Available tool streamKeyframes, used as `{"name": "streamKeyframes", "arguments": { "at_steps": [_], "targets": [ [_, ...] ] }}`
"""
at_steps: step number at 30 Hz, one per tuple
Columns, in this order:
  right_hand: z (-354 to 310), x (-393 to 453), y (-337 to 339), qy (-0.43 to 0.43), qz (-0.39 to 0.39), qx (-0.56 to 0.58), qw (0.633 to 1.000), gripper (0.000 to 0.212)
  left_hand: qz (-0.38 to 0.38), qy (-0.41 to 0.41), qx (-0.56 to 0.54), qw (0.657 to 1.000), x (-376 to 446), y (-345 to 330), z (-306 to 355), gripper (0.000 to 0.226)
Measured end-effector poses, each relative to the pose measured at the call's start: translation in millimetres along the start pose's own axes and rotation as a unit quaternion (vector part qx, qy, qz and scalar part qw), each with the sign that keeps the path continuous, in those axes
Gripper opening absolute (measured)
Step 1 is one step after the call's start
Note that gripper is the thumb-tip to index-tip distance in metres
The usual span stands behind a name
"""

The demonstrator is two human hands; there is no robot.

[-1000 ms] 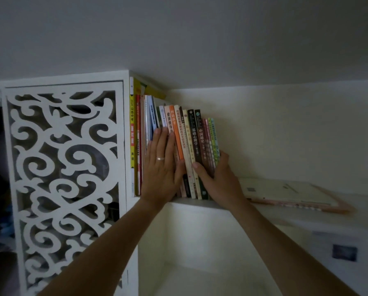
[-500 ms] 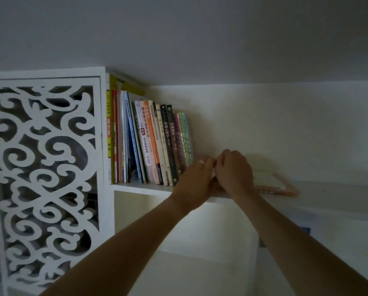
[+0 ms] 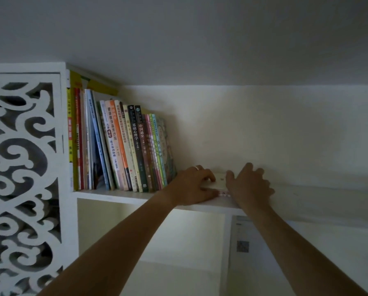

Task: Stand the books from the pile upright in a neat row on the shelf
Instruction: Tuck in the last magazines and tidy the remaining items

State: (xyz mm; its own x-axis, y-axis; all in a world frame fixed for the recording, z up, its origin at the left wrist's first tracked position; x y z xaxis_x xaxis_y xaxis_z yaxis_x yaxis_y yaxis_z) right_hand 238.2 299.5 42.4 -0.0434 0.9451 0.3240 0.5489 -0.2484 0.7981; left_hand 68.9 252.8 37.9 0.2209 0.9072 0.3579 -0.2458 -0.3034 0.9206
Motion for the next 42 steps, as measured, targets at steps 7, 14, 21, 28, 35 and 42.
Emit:
{"name": "streamKeyframes", "arguments": {
  "at_steps": [7, 14, 21, 28, 35, 42],
  "targets": [
    [-13, 1, 6, 0.042, 0.015, 0.247, 0.968, 0.046, 0.014, 0.006, -0.023, 1.0, -1, 1, 0, 0.065],
    [-15, -3, 28, 0.093, 0.112, 0.375, 0.916, 0.031, 0.073, -0.003, -0.021, 0.997, -6, 6, 3, 0.056],
    [-62, -3, 52, 0.319, 0.083, 0.396, 0.857, 0.039, 0.251, 0.034, -0.027, 0.967, -16, 18, 8, 0.045],
    [-102, -23, -36, 0.314, -0.216, 0.424, 0.822, 0.025, 0.436, 0.088, -0.08, 0.892, -34, 32, 3, 0.065],
    [-105, -26, -54, 0.295, -0.364, 0.434, 0.77, 0.048, 0.466, 0.077, -0.02, 0.881, -49, 30, -2, 0.066],
    [-112, -34, -49, 0.38, -0.28, 0.292, 0.832, 0.063, 0.348, 0.011, 0.319, 0.882, -93, 67, -59, 0.043]
  ]
}}
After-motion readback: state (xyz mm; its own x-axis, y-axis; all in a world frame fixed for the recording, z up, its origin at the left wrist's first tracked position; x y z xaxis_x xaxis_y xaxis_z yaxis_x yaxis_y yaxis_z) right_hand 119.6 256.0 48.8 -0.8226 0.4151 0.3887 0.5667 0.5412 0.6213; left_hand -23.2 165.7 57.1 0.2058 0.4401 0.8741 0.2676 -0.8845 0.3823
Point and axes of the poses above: each hand's wrist, its own x-axis towards the middle knuckle, its own y-axis out of the back of the hand, z = x × y, the point moved 4 cm from there along x, towards the middle knuckle, and after that the axes turned 13 degrees about -z, right-handed, at the moved point
